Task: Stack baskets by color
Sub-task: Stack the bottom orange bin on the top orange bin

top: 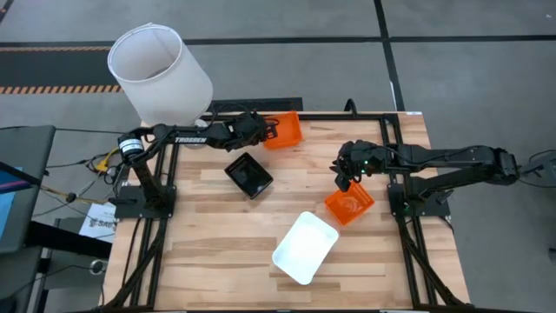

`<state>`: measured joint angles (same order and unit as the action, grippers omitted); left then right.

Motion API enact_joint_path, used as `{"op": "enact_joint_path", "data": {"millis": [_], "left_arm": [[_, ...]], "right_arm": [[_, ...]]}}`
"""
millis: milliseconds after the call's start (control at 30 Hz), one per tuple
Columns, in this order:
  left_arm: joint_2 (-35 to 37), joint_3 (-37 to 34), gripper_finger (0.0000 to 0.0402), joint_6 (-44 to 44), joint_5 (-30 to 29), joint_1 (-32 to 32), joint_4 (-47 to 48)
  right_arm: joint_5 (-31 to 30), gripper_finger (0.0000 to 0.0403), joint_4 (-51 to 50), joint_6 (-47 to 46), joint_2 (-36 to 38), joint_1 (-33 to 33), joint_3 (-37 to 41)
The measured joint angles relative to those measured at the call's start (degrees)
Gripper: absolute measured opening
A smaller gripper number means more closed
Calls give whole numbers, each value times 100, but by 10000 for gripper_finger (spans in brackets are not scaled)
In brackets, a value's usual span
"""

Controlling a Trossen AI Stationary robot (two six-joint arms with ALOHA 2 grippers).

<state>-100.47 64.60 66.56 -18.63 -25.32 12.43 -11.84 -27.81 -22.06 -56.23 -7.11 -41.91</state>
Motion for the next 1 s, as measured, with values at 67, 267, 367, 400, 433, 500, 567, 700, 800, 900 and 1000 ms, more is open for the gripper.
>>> {"op": "enact_joint_path", "data": {"millis": [67,267,367,400,433,500,567,700,800,900,1000], "left_arm": [[0,0,56,-34,-2,0,-22],[0,0,89,-249,-4,-2,-378],[0,2,103,-534,112,-6,-636],[0,2,107,-603,205,-11,-702],[2,4,110,-633,329,-20,-747],[2,4,113,-721,602,-49,-817],[2,7,114,-870,865,-81,-841],[2,9,114,-891,1388,-137,-842],[2,108,114,-1122,1592,-206,-826],[7,355,114,-1591,1622,-285,-599],[7,696,119,-2085,1505,-330,-24]], "right_arm": [[0,124,0,0,0,1,0],[0,124,0,-2,0,1,0],[2,124,-4,-2,0,0,0],[0,124,-18,-2,0,0,0],[0,124,-48,-2,0,0,0],[0,124,-138,-3,0,-2,0],[0,124,-276,-33,0,-2,0],[-2,124,-552,-107,0,-2,0],[-1,124,-585,-109,0,-2,0],[0,124,-586,-153,0,-2,0],[0,124,-590,-163,0,-2,0]]}}
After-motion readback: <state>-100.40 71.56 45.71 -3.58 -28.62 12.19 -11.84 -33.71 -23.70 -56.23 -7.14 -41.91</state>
